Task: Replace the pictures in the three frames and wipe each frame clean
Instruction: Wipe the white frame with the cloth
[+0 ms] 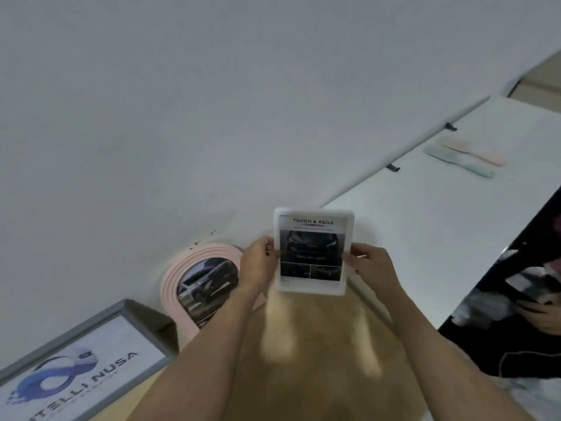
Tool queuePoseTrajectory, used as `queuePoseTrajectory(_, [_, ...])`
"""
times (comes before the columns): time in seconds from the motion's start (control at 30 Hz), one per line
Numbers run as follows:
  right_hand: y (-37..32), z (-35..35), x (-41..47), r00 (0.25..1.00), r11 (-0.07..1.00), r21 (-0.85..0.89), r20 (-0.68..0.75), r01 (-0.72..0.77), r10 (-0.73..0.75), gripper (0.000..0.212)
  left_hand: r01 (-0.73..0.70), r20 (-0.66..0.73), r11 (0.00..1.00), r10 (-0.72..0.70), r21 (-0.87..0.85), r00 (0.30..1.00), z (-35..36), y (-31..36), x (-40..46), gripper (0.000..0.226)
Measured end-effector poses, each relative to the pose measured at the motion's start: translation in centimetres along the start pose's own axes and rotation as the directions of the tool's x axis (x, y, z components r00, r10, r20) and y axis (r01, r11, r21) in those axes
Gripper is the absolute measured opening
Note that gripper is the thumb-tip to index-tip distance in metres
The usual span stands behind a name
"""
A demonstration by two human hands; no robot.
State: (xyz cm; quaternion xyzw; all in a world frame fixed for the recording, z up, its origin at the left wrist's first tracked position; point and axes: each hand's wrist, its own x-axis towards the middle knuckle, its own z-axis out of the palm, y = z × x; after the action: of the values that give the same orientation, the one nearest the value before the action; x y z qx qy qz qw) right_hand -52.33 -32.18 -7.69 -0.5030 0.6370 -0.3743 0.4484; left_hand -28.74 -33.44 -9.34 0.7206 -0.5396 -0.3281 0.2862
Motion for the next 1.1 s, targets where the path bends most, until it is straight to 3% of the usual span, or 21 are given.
queuePoseTrajectory(0.3, [3.4, 2.2, 8.3, 0.998, 0.980, -0.188, -0.014, 0.065, -0.068, 0.022, 0.032, -0.095, 0.999, -0.030, 0.021, 0.995, 3.8, -0.7, 5.5, 0.025])
queuePoseTrajectory(0.67, [5.0, 2.2, 9.8, 0.997, 0.903, -0.430, 0.069, -0.003, 0.037, 0.023, 0.053, -0.100, 0.993, -0.042, 0.107, 0.994, 4.9, -1.3, 6.2, 0.026])
queuePoseTrajectory(1.1, [4.4, 1.9, 6.2, 0.983, 0.879, -0.477, 0.159, -0.003, 0.090, 0.023, 0.147, -0.087, 0.969, -0.132, 0.196, 0.987, 4.7, -3.0, 2.5, 0.027])
